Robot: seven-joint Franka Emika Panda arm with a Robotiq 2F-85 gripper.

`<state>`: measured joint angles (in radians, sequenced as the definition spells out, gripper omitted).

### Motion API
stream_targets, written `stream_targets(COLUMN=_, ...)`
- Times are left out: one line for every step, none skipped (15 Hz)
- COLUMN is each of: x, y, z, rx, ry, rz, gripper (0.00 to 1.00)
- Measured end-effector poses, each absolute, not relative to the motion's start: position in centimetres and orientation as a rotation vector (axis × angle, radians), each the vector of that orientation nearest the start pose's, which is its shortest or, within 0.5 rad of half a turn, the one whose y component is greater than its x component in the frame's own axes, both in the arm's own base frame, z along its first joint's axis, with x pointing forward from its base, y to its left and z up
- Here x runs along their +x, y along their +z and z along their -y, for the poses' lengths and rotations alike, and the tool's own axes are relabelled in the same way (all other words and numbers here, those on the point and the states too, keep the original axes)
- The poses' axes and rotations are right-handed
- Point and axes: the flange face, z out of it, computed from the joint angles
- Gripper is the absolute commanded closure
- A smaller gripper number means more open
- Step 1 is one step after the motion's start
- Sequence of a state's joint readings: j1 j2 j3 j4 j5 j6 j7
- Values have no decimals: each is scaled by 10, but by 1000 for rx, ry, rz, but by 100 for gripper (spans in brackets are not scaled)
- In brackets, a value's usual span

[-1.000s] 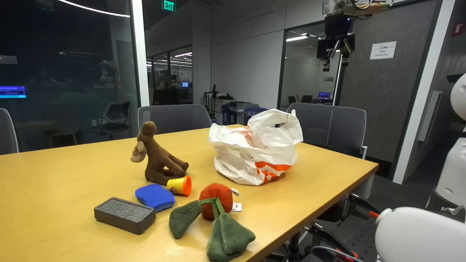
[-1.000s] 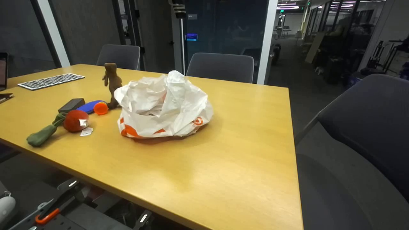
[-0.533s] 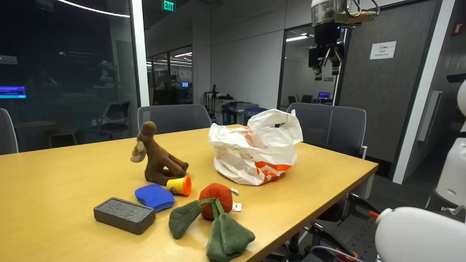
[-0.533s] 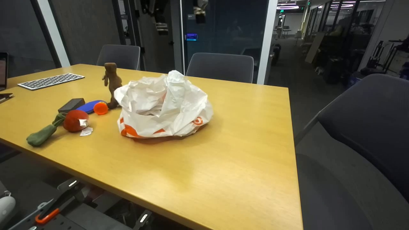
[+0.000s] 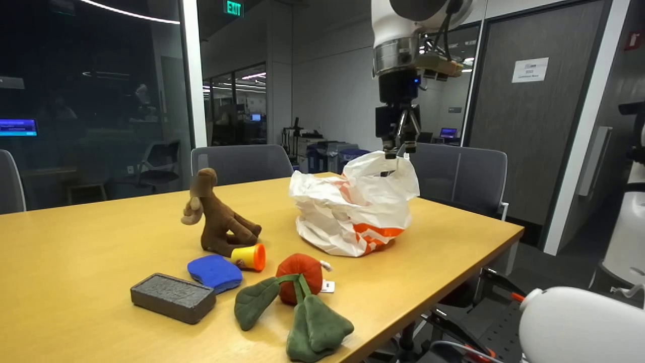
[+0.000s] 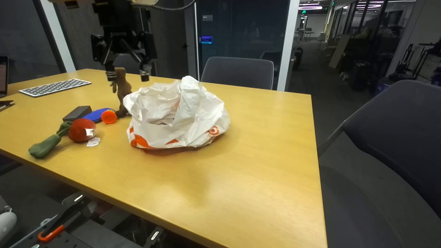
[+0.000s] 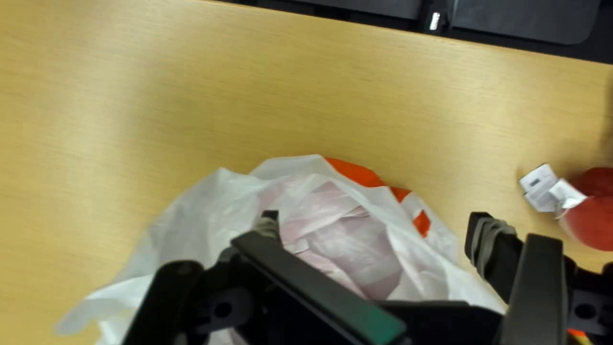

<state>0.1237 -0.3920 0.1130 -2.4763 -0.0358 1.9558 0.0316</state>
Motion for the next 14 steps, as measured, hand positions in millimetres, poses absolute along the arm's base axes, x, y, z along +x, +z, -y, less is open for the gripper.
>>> stream_targets(x=390, y=412, z=-110, rx=-3189, ry=210, rz=381, gripper=0)
stream_targets(x=385, y=404, z=-129, rx=-3170, ry=231, rz=431, gripper=0)
stream_targets(x=380, y=398, z=-146, rx=-3159, ry=243, rz=485, gripper=0)
stream_targets(x=373, y=394, z=-163, rx=-3155, ry=249, rz=550, gripper=0)
stream_targets(x=366, y=391, z=-180, rx=-3154, ry=248, rz=619, gripper=0)
stream_targets(x=359, y=387, z=-198, rx=-3148, ry=225, rz=692, gripper=0)
stream_targets(x=351, y=383, z=-214, rx=-3139, ry=195, rz=763, gripper=0)
stream_targets(x=343, y=379, z=-231, rx=-3124, ry=149, rz=836, gripper=0)
stream_targets(x=336, y=373, z=-247, rx=-3104, ry=94, rz=903, gripper=0)
stream_targets(x=328, y=367, z=-261, rx=-3079, ry=37, rz=965, gripper=0)
stream_targets(x=322, y=359, z=-274, rx=-3050, ry=-12, rz=1017, gripper=0)
stream_targets(x=316, y=351, z=-285, rx=-3013, ry=-65, rz=1074, gripper=0)
stream_targets(x=313, y=343, z=-293, rx=-2978, ry=-112, rz=1121, gripper=0)
stream_targets(x=310, y=334, z=-299, rx=-2943, ry=-145, rz=1167, gripper=0)
